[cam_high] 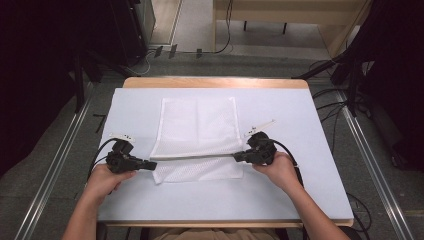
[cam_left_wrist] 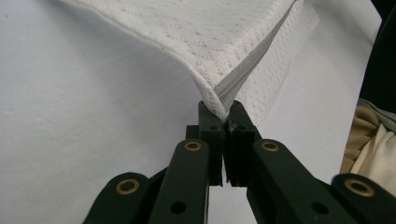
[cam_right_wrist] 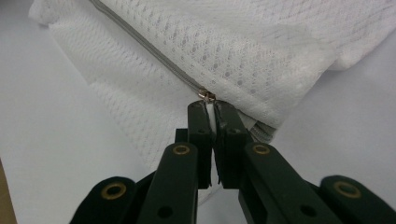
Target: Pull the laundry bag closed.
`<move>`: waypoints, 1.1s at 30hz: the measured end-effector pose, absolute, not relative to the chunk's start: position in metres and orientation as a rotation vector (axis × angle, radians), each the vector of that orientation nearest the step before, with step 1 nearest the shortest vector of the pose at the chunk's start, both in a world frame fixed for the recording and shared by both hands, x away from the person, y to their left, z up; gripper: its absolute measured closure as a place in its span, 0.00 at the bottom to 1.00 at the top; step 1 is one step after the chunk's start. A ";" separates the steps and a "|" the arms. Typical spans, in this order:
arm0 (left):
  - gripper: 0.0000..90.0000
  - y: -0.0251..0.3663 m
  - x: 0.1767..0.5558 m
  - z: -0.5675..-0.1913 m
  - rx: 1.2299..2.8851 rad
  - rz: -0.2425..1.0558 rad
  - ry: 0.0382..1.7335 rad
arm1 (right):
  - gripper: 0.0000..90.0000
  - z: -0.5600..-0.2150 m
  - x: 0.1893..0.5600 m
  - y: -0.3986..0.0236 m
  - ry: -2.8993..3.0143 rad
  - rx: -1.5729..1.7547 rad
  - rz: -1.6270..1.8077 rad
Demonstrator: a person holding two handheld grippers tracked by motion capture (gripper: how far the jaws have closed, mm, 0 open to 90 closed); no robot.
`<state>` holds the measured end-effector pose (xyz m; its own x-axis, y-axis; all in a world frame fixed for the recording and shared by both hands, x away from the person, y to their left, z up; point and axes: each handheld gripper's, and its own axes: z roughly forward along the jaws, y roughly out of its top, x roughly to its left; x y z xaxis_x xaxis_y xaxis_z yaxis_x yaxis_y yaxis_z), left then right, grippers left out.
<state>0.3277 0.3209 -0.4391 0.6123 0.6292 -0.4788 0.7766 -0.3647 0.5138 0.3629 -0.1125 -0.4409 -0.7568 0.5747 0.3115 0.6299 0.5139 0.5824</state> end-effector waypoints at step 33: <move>0.40 0.310 0.333 -0.433 2.106 -0.067 1.150 | 0.41 -0.440 0.369 -0.123 -2.702 -1.132 -1.295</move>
